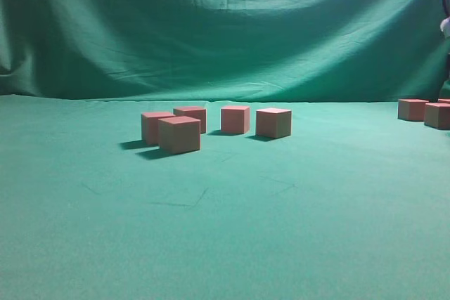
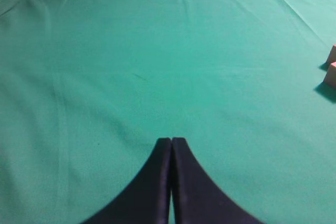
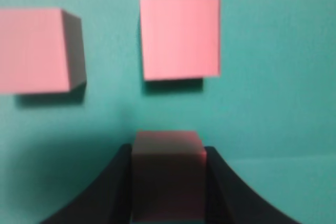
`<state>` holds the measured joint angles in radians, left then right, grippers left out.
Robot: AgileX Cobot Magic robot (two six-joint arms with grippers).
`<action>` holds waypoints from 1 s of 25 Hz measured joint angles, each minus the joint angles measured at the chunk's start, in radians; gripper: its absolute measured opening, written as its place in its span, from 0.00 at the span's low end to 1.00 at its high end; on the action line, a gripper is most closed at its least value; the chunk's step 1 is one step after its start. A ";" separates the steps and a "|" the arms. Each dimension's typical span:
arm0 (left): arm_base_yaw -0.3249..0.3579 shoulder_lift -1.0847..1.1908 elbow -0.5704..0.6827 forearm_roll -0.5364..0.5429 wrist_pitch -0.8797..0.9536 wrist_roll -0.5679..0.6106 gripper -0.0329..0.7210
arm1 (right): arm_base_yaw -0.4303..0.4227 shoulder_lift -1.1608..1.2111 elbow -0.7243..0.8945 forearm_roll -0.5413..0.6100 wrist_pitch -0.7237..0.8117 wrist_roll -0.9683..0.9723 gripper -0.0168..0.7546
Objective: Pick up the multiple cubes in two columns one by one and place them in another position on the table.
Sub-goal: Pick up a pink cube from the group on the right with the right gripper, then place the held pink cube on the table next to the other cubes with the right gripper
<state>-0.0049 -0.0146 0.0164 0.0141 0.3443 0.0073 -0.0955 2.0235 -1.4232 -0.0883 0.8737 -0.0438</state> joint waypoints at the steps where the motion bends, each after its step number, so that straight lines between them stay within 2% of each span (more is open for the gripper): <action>1: 0.000 0.000 0.000 0.000 0.000 0.000 0.04 | 0.000 -0.008 0.000 0.007 0.021 0.002 0.37; 7: 0.000 0.000 0.000 0.000 0.000 0.000 0.04 | 0.004 -0.142 0.000 0.137 0.126 -0.048 0.37; 10: 0.000 0.000 0.000 0.000 0.000 0.000 0.04 | 0.047 -0.235 0.000 0.205 0.171 -0.100 0.37; 15: 0.000 0.000 0.000 0.002 0.000 0.000 0.04 | 0.236 -0.330 0.000 0.235 0.210 -0.145 0.37; 25: 0.000 0.000 0.000 0.002 0.000 0.000 0.04 | 0.618 -0.332 0.000 0.241 0.212 -0.247 0.37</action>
<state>-0.0049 -0.0146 0.0164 0.0159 0.3443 0.0073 0.5222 1.6916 -1.4232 0.1524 1.0860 -0.2905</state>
